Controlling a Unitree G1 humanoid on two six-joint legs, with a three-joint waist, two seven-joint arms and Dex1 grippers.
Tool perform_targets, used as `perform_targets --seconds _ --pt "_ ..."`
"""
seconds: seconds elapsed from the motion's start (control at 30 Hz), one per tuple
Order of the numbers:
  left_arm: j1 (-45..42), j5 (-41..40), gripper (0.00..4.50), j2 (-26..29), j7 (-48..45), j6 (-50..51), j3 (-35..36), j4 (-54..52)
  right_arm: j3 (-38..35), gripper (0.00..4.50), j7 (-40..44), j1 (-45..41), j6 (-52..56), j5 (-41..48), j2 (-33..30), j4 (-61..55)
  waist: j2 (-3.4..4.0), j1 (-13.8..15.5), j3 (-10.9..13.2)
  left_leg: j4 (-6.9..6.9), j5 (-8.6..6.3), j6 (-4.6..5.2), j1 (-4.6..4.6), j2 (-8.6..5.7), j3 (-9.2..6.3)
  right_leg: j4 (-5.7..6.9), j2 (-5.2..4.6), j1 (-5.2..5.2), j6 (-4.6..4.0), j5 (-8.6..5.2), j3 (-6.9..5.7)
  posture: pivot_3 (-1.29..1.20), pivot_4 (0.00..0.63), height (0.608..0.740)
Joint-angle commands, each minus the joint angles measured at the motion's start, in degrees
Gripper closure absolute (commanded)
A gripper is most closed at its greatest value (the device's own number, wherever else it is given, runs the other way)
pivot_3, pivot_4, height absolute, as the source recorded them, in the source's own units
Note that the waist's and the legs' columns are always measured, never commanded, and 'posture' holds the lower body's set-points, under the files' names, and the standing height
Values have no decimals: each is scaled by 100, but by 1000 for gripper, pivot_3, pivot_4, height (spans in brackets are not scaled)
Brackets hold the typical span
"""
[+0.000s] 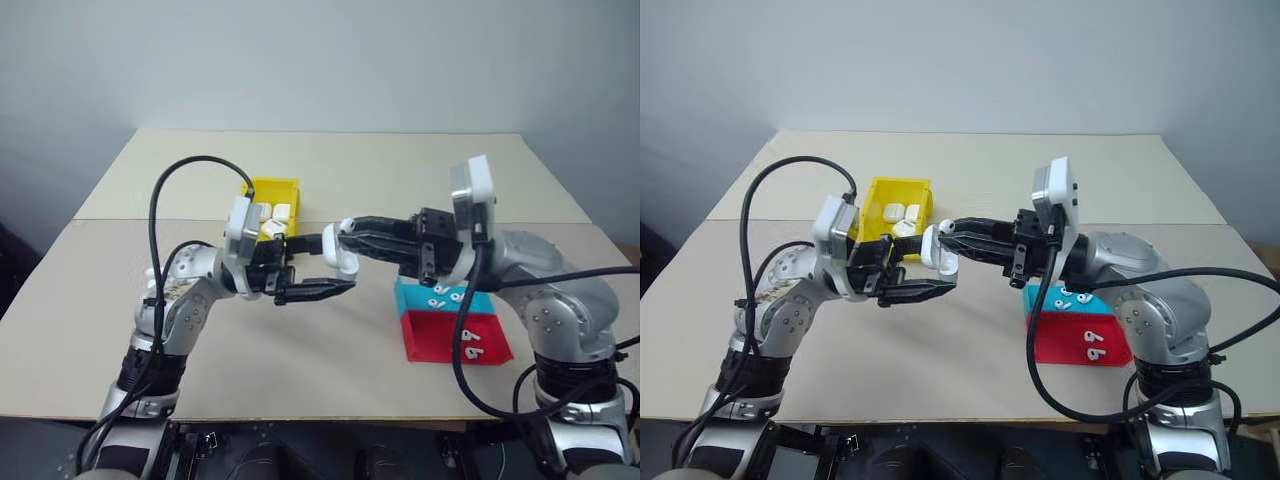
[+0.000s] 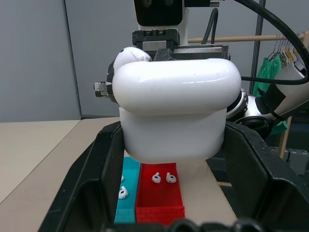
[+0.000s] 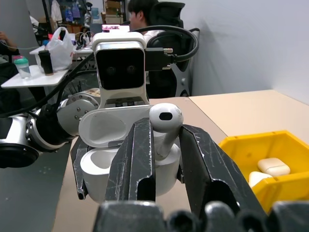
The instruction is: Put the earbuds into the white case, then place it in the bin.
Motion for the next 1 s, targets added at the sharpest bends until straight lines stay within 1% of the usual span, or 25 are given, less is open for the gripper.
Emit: perform_targets --seconds 0.03,0.23,0.7,0.77,0.8,1.0 --pt "-221 1 1728 -89 -23 -104 8 -32 -145 3907 40 28 -128 53 -132 -211 0 -4 0 0 0 0 0 0 0 0 0 0 0 0 0 0 150 740" --pt "-278 87 1728 -190 -28 -147 -3 10 -218 3907 196 154 -201 106 -340 -277 0 -6 0 -1 0 1 0 0 -1 -1 1 -1 0 0 0 0 150 740" --pt "-346 166 1728 -239 -69 -236 1 62 -125 3907 363 282 -252 64 -527 -359 -1 -5 0 -1 0 1 0 0 -2 -1 0 0 0 0 0 0 150 740" --pt "-355 195 1728 -258 -79 -256 5 82 -105 3189 417 280 -220 93 -581 -360 0 -6 0 0 0 1 0 0 -2 -1 0 0 0 0 0 0 150 740" --pt "-358 205 1728 -268 -84 -262 8 89 -103 2964 453 287 -221 104 -607 -365 -1 -6 0 0 0 1 0 0 -2 -1 0 0 0 0 0 0 150 740" --pt "-363 252 1728 -320 -86 -325 6 122 -111 898 485 288 -264 16 -702 -338 -1 -7 0 -1 0 1 0 0 -3 -1 0 0 0 0 0 0 150 740"
